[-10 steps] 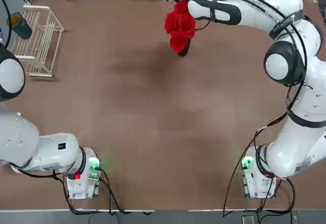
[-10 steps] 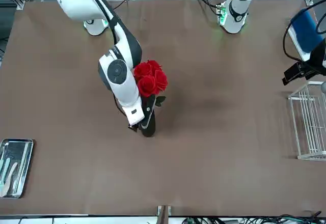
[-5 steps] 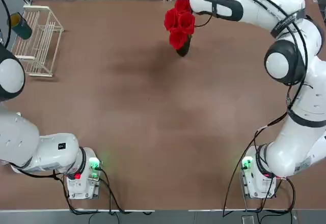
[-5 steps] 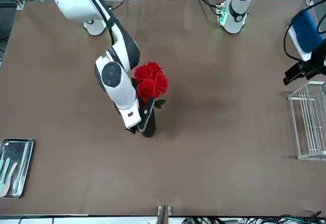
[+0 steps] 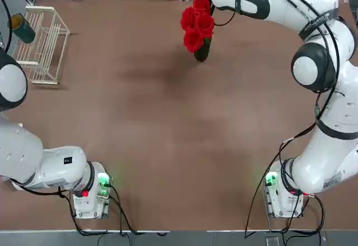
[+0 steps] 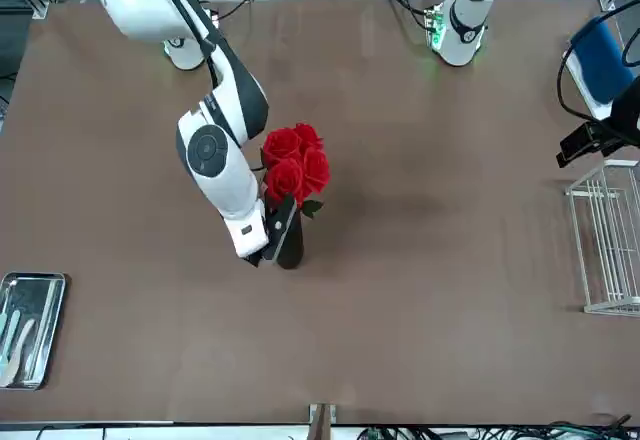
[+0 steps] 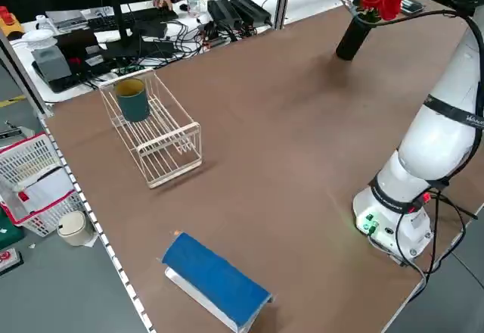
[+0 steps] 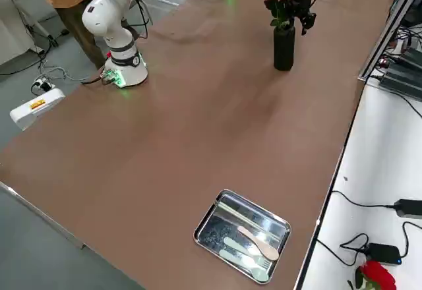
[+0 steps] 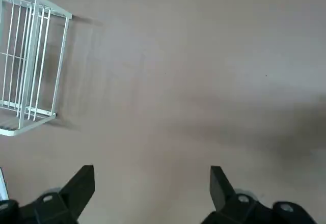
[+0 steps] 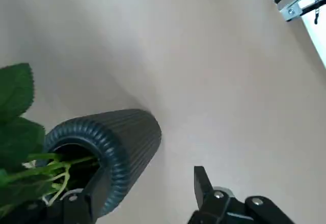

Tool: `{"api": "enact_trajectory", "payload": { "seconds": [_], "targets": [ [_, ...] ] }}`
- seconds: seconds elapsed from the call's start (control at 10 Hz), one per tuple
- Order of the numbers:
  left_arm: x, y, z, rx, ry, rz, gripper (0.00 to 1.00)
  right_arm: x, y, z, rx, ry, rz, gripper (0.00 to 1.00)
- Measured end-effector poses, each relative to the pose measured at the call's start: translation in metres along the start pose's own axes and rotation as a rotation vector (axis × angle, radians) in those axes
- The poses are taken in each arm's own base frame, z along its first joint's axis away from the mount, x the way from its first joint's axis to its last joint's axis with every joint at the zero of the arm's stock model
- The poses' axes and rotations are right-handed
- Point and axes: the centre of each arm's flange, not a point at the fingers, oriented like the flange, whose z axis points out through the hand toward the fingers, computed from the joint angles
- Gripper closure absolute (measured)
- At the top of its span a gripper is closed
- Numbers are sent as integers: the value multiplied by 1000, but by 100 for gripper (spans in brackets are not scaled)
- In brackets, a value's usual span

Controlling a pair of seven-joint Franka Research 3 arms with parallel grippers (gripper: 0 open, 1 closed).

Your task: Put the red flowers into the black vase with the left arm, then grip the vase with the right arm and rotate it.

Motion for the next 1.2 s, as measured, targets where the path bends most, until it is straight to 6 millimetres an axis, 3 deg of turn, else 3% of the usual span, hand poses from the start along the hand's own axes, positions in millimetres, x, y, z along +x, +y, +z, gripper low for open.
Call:
{"api": "enact_trajectory", "payload": {
  "seconds": [0.3, 0.5, 0.7, 0.9, 1.2],
  "targets": [
    [0, 0, 0, 0, 0, 0, 0, -8, 14, -4, 46, 39, 6, 22],
    [0, 0, 0, 0, 0, 0, 0, -25, 38, -11, 73, 72, 20, 0],
    [0, 0, 0, 0, 0, 0, 0, -39, 53, -15, 116, 81, 77, 0],
    [0, -1, 0, 0, 0, -1, 0, -67, 80, -40, 126, 54, 146, 0],
    [0, -1, 0, 0, 1, -1, 0, -103, 99, -94, 112, -5, 249, 0]
  ]
}}
